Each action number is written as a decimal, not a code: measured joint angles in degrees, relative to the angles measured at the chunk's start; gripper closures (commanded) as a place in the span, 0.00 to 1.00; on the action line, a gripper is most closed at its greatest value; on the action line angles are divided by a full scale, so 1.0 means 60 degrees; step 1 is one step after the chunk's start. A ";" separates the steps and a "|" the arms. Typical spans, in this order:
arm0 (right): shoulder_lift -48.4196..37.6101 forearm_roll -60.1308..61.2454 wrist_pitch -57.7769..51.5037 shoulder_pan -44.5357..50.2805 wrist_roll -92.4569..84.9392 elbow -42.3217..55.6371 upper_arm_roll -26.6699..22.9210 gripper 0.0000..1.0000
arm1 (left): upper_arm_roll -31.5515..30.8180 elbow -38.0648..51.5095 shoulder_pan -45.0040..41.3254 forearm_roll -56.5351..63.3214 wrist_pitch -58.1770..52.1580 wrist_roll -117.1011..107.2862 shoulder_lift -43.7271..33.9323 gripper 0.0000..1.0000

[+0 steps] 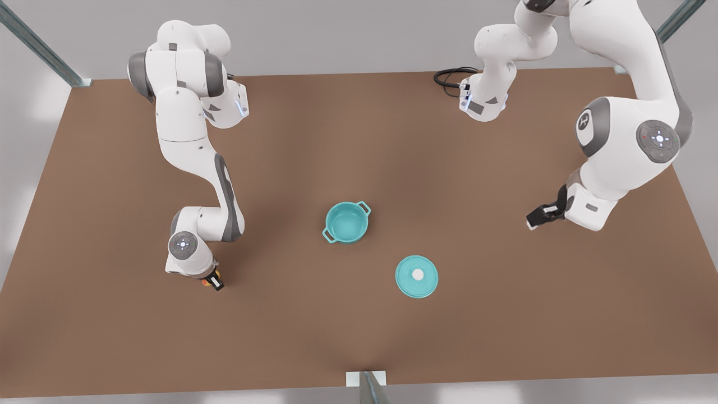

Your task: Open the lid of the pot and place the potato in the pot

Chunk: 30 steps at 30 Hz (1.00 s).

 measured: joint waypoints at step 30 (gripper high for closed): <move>-0.2202 -0.0021 -0.1755 0.1974 0.0233 -0.0066 0.0086 0.48 | -0.0135 0.0000 -0.0118 0.0014 -0.0378 0.2609 -0.0230 0.00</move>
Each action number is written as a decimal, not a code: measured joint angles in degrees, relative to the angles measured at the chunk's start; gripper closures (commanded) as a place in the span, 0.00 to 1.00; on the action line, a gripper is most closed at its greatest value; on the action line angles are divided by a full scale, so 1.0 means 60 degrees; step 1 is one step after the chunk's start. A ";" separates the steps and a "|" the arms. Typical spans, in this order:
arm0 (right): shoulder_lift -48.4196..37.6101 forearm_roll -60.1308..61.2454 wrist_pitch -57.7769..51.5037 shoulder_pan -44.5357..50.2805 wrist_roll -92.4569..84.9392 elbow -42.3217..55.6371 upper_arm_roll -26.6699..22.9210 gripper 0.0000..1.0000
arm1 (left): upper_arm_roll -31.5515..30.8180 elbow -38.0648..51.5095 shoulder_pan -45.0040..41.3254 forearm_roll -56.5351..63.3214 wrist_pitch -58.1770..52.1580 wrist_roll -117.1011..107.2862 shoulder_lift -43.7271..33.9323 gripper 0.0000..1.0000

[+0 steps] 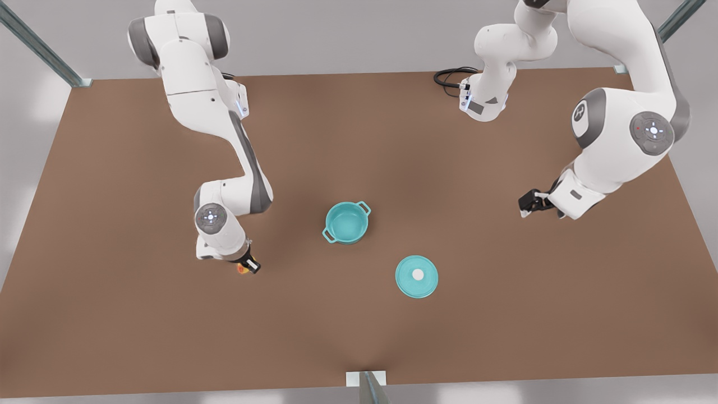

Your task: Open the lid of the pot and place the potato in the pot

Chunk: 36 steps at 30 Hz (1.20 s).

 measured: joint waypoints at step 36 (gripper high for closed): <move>0.0399 0.0843 -0.2347 0.3192 0.1850 0.2451 -0.1104 0.00 | 0.0022 0.0001 -0.0003 0.0004 -0.0072 0.0511 0.0042 0.00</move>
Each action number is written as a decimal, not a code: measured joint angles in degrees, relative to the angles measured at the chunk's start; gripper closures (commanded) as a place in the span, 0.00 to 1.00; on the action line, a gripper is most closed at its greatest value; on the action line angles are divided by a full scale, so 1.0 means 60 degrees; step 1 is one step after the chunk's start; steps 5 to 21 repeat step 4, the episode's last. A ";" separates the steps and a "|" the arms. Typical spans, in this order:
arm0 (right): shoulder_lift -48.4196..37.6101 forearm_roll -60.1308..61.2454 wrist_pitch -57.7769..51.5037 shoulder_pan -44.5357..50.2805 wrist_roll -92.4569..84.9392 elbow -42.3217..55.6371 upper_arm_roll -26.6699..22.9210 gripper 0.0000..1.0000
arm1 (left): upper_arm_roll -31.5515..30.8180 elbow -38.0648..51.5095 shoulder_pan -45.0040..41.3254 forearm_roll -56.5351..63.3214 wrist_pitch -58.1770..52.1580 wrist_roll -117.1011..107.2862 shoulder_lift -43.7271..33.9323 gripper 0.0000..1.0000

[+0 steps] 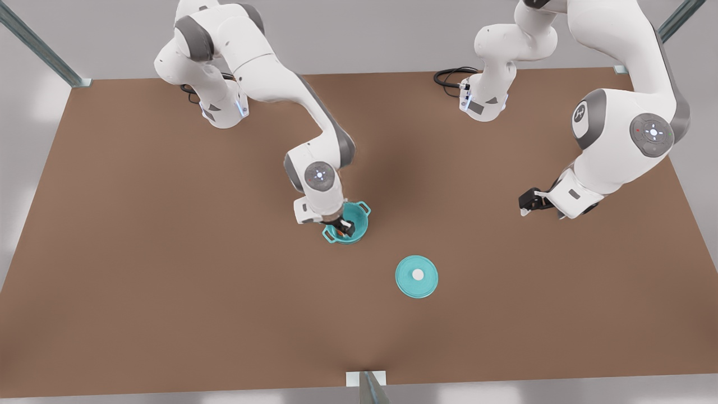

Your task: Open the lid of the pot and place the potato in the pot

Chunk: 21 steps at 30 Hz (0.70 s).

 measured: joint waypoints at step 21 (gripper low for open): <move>-0.0988 -0.0568 -0.1593 -0.3771 -0.1797 0.0390 -0.1778 0.00 | 0.0000 0.0000 0.0004 -0.0002 0.0007 0.0016 0.0008 0.00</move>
